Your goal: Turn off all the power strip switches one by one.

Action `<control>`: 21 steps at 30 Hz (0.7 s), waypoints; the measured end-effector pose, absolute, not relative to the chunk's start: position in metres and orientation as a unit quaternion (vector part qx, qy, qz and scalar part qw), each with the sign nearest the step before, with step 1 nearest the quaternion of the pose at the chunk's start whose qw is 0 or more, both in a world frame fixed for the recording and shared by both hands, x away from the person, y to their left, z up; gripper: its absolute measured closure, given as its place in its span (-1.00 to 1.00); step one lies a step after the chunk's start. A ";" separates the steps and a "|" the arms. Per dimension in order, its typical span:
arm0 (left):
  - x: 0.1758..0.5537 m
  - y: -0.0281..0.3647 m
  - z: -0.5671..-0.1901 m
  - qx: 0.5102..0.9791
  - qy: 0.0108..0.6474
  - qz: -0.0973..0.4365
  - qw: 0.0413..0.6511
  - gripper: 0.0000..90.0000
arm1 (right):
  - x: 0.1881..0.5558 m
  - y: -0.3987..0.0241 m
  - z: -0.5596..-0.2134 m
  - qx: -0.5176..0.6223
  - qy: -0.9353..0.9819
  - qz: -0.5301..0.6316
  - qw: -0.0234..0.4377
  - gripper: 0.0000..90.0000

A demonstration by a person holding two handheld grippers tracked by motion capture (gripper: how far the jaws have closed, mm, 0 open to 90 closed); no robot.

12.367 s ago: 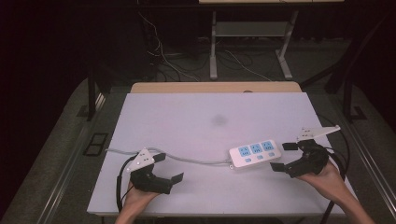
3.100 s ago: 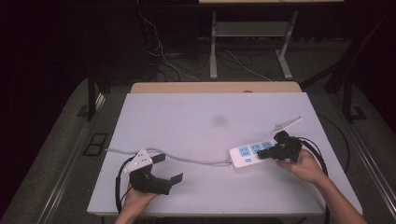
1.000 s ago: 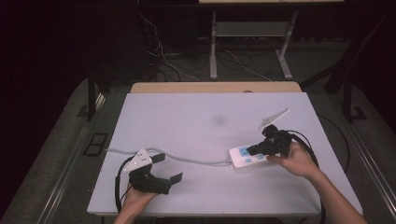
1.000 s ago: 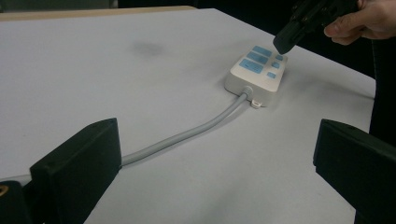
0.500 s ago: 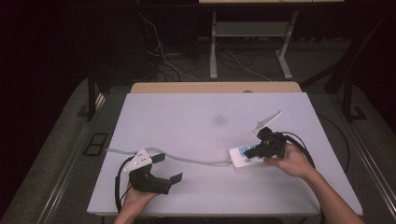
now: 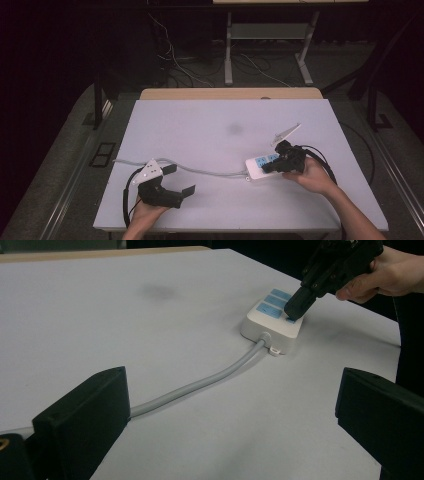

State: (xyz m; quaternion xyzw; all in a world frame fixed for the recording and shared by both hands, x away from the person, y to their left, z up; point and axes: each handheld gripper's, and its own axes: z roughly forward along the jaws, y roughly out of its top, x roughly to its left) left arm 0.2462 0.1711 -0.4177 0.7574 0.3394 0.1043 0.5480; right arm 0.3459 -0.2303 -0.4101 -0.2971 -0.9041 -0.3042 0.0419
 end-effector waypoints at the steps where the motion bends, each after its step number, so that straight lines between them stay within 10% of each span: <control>1: 0.246 0.171 -0.418 0.757 0.339 0.104 0.548 -1.00 | 0.346 -0.230 -0.410 -0.296 -0.905 -0.304 0.040 1.00; 21: 0.246 0.170 -0.418 0.758 0.339 0.103 0.547 -1.00 | 0.346 -0.231 -0.409 -0.296 -0.911 -0.287 0.017 1.00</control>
